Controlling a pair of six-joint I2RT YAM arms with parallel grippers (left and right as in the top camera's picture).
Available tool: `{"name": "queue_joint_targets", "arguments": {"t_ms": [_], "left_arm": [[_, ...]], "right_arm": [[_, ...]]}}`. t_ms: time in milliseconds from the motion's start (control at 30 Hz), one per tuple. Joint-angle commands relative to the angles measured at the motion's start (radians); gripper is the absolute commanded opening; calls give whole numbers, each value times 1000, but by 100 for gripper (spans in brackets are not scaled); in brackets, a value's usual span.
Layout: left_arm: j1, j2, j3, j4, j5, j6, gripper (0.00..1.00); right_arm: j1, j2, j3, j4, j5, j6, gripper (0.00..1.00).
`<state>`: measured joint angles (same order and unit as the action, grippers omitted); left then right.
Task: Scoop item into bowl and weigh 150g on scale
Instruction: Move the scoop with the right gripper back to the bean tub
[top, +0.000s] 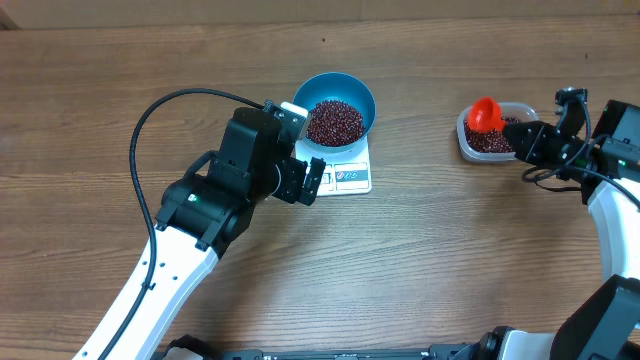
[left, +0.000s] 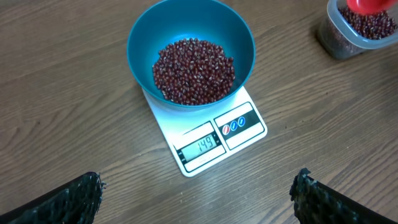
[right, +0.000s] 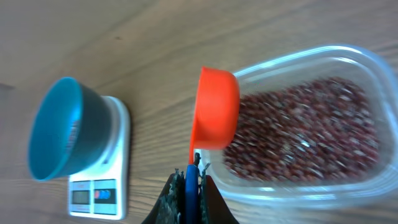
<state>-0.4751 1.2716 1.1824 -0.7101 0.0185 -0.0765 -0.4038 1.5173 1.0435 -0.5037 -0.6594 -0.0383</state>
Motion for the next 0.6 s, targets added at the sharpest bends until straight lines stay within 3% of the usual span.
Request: {"name": "queue_joint_targets", "arguments": {"t_ms": [0,200,567], "left_arm": [[4,-2,5,3,7,-14,100],[4,-2,5,3,7,-14,100],[4,-2,5,3,7,-14,100]], "right_arm": [[-6,-25,5,-35,180,-49,4],[-6,-24,5,-80,322,-50,4],[-5,-19,5,-117,344,-48,4]]}}
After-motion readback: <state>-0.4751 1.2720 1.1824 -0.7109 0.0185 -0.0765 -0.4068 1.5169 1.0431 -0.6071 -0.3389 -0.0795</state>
